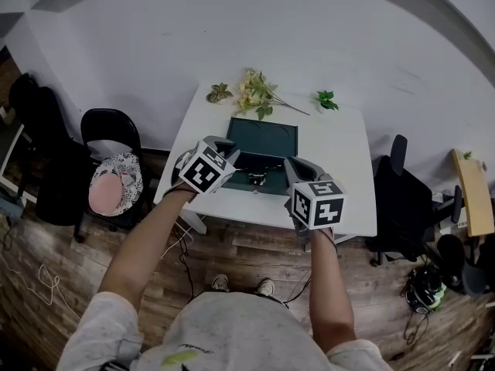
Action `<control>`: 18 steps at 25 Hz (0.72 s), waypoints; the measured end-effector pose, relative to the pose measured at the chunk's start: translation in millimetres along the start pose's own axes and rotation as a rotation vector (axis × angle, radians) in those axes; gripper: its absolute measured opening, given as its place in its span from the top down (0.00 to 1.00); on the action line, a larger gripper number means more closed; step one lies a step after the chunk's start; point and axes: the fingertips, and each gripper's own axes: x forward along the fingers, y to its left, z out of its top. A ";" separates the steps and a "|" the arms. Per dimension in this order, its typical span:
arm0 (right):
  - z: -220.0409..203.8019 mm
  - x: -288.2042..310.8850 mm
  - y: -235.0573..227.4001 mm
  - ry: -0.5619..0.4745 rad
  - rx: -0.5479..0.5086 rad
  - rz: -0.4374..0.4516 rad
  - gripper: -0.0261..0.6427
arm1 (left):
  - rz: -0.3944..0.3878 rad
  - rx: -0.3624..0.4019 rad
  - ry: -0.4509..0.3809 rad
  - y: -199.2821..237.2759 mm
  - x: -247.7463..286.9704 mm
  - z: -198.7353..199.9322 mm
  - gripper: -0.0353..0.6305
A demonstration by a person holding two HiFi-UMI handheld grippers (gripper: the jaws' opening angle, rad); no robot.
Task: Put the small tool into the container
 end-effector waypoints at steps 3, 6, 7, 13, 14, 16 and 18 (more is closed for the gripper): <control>6.1 -2.5 0.2 -0.016 0.003 0.000 0.95 | 0.026 -0.066 -0.042 7.0 -10.2 3.9 0.89; 10.7 -4.4 -1.0 -0.025 -0.010 -0.008 0.95 | 0.047 -0.153 -0.104 11.6 -21.3 9.9 0.90; 11.6 -5.2 -1.8 -0.026 -0.019 -0.014 0.95 | 0.054 -0.184 -0.126 12.4 -25.3 12.3 0.90; 14.0 -10.4 -6.6 -0.024 -0.038 -0.042 0.95 | 0.119 -0.321 -0.208 20.4 -46.8 16.8 0.91; 14.8 -11.6 -8.2 -0.027 -0.034 -0.045 0.95 | 0.125 -0.335 -0.218 20.8 -49.5 17.3 0.91; 16.5 -14.3 -11.8 -0.036 -0.029 -0.054 0.95 | 0.137 -0.346 -0.227 20.3 -53.1 17.4 0.92; 17.8 -16.5 -14.7 -0.044 -0.023 -0.064 0.95 | 0.161 -0.350 -0.230 20.4 -55.9 15.9 0.93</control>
